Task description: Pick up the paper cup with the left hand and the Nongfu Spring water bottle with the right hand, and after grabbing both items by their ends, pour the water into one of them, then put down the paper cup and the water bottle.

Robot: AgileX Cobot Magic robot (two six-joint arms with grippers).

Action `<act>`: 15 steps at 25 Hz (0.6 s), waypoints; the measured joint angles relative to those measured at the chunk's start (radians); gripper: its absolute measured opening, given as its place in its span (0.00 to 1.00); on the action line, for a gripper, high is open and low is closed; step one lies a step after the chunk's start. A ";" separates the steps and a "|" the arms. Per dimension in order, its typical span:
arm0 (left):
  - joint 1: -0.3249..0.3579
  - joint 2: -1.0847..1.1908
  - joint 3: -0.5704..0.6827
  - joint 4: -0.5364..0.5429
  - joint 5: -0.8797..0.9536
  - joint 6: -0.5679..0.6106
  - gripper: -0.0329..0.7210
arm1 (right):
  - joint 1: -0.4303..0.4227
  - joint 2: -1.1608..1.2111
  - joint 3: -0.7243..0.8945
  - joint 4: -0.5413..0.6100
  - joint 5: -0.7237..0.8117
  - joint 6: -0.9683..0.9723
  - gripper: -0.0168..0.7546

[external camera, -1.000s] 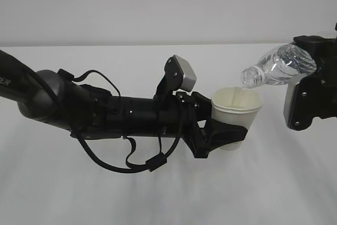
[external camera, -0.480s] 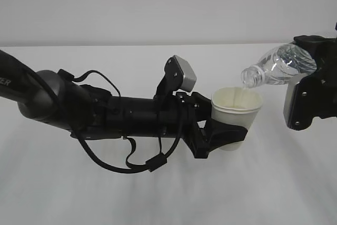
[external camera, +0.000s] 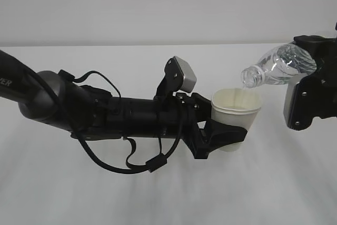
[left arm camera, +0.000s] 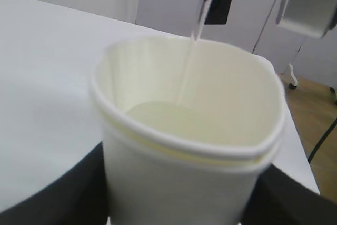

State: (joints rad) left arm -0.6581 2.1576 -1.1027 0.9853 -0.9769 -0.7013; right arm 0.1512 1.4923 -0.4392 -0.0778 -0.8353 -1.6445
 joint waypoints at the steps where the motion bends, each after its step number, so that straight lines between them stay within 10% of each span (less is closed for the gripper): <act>1: 0.000 0.000 0.000 0.000 0.000 0.000 0.66 | 0.000 0.000 0.000 0.000 0.000 0.000 0.52; 15: 0.000 0.000 0.000 0.000 0.000 0.000 0.66 | 0.000 0.000 0.000 0.000 0.000 0.000 0.52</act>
State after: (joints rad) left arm -0.6581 2.1576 -1.1027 0.9853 -0.9769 -0.7013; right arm 0.1512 1.4923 -0.4392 -0.0778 -0.8353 -1.6445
